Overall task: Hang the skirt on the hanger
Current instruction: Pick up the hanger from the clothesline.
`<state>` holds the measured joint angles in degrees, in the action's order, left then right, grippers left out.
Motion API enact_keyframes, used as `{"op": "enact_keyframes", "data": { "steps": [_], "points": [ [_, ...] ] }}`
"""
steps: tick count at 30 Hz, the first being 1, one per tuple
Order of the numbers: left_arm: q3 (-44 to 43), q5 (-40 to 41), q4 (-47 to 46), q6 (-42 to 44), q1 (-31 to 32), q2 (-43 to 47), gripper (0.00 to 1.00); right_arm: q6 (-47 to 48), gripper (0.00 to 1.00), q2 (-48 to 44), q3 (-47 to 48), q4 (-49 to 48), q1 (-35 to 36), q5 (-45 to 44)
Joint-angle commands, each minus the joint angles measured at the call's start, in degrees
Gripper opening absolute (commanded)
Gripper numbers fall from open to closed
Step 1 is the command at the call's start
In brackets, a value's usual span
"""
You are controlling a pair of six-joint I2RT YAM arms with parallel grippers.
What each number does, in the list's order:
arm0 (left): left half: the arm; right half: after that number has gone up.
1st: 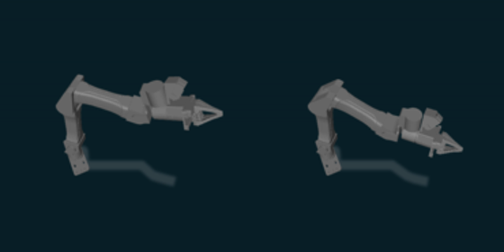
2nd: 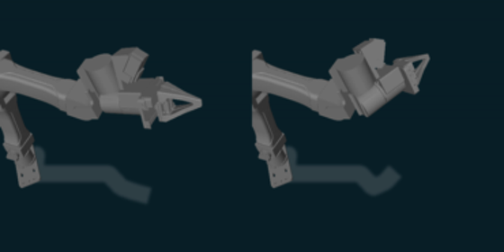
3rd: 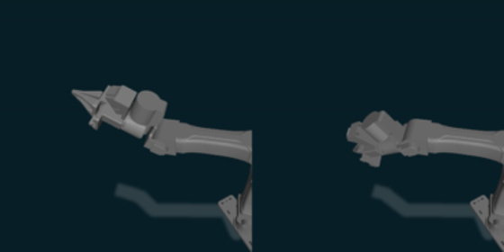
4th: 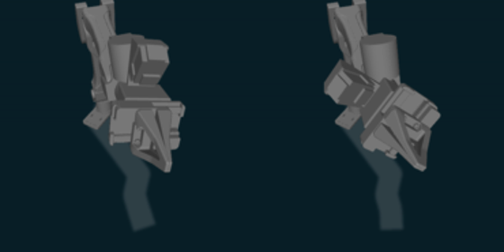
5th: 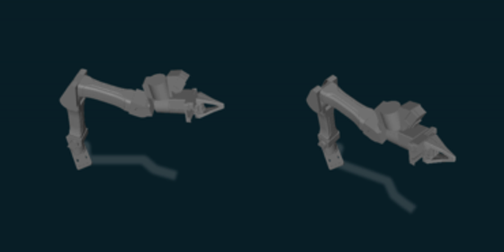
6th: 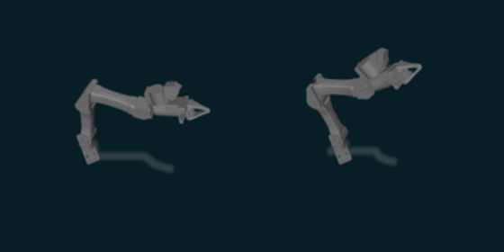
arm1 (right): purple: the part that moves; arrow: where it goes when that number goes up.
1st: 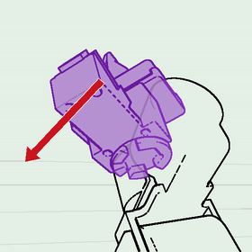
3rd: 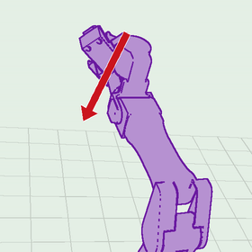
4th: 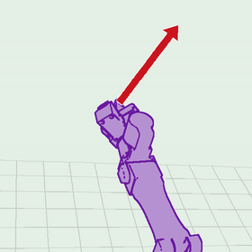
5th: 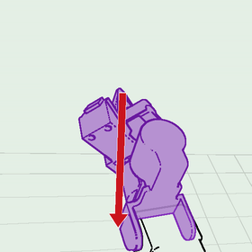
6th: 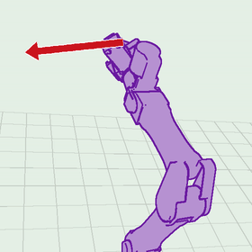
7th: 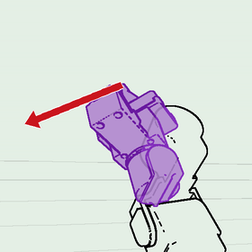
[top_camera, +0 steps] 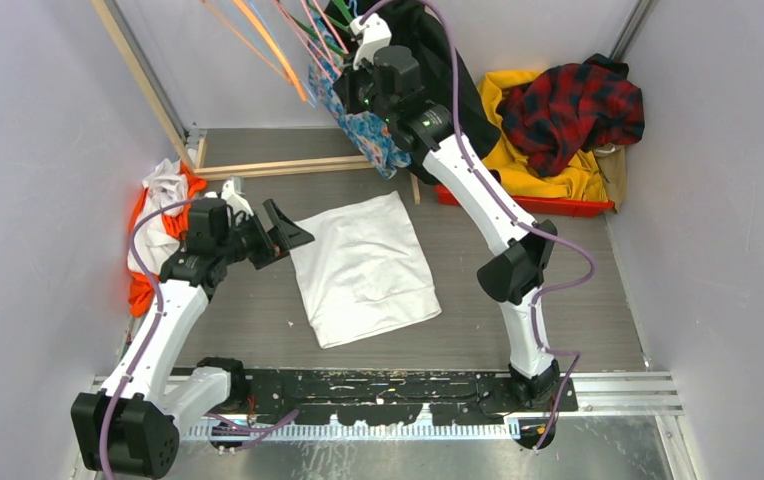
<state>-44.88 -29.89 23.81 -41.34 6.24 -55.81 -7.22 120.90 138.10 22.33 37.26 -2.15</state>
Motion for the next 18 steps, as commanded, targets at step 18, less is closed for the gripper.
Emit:
{"op": "enact_keyframes", "data": {
  "steps": [18],
  "points": [
    [0.1, -1.4, -3.6, 0.1, -0.4, 1.2, 0.88, -0.4, 0.01, -17.7, -9.9, -5.2, 2.6, 0.6]
  ]
}}
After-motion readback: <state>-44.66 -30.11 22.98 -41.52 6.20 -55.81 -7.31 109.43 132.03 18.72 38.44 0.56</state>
